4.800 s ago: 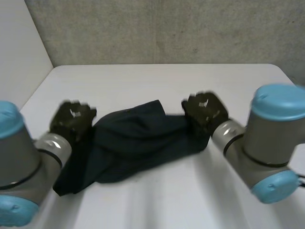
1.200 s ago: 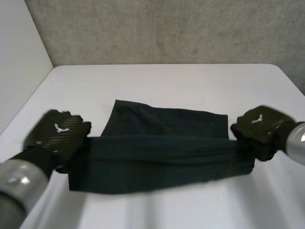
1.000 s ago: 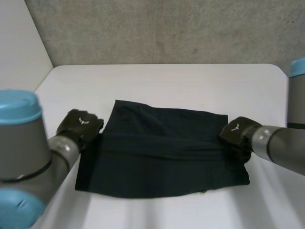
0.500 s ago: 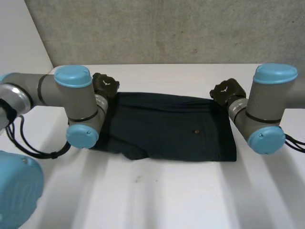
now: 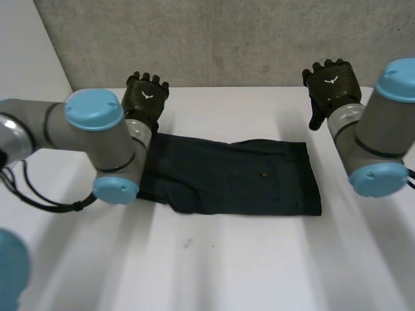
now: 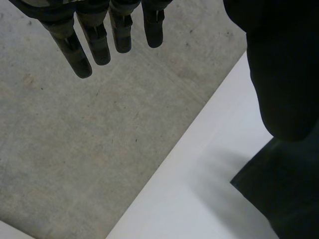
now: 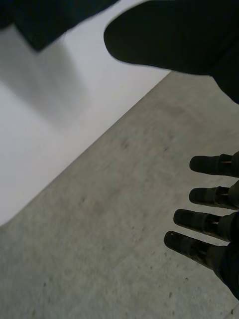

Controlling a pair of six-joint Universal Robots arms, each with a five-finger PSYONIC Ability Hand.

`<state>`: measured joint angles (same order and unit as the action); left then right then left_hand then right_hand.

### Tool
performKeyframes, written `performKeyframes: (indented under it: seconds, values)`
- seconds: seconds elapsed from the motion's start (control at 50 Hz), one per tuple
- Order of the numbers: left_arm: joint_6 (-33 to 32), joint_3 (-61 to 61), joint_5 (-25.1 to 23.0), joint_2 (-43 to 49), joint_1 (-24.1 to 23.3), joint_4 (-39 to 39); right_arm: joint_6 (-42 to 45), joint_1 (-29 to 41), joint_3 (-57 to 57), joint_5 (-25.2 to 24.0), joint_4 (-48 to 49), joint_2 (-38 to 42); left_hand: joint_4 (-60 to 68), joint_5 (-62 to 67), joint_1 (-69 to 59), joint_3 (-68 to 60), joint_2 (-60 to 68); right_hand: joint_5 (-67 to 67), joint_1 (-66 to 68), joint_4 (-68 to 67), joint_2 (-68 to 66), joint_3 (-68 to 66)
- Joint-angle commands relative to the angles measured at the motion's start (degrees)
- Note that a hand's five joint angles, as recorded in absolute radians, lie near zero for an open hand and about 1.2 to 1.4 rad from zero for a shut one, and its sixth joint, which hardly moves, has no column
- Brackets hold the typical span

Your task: Fold the shorts.

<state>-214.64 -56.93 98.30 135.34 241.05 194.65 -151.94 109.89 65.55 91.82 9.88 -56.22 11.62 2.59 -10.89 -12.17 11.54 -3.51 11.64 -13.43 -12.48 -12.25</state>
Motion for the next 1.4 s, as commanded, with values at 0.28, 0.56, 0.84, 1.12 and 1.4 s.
performKeyframes:
  seconds: [0.28, 0.56, 0.84, 1.12, 1.4]
  values:
    - [1.07, -25.51, -4.52, -5.88, 5.21, 5.83, -6.0, -2.31, 32.09, -9.82, -2.6, -10.22, -0.06, -1.03, -0.67, 0.61, 0.02, -5.66, 7.53, -5.73, -6.68, -6.91]
    - [0.71, -31.3, -4.87, -11.23, 6.36, 5.65, -5.12, -3.46, 34.56, -9.56, 6.02, -5.48, -0.57, -1.53, -0.17, 1.11, -0.48, -18.61, 20.48, -18.68, -19.63, -19.87]
    - [1.5, -36.4, -5.31, -24.33, 6.1, 5.65, -4.85, -6.09, 35.0, -9.56, 8.31, -6.79, -1.41, -2.38, 0.67, 1.96, -1.32, -66.49, 68.36, -66.57, -67.52, -67.75]
    - [1.77, -44.84, -5.31, -36.9, 6.54, 5.3, 20.97, -11.63, 31.75, -8.68, -4.34, -11.63, -1.58, -2.54, 0.84, 2.13, -1.49, -66.49, 68.36, -66.57, -67.52, -67.75]
    - [6.95, -44.41, -5.05, -39.28, 6.53, 5.56, 28.11, 13.14, 11.1, -7.88, -4.52, -6.19, -1.58, -2.54, 0.84, 2.13, -1.49, -66.49, 68.36, -66.57, -67.52, -67.75]
